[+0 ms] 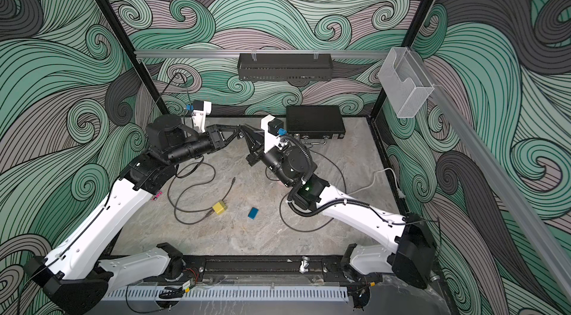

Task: Charge mp3
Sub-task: Insert the charging cable into the MP3 player.

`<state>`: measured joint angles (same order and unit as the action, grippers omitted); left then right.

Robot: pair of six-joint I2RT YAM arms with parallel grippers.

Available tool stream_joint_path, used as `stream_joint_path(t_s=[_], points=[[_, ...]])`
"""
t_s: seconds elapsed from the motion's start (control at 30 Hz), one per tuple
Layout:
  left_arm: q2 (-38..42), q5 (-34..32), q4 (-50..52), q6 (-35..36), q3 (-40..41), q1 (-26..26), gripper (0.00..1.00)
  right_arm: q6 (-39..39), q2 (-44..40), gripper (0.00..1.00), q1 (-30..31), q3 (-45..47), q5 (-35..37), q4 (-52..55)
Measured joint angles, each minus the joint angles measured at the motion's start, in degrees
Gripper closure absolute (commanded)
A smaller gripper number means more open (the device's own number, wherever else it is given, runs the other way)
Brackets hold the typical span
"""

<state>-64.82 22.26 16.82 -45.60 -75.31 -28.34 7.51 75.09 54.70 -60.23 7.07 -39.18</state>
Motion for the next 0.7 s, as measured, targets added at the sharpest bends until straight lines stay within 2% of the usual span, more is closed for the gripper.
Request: stream_joint_path(t_s=[0.7], points=[[-0.5,-2.8,1.7,0.2,-0.7,-1.0,0.82,-0.5,0.4,1.0,-0.3,0.0,0.9,1.5]])
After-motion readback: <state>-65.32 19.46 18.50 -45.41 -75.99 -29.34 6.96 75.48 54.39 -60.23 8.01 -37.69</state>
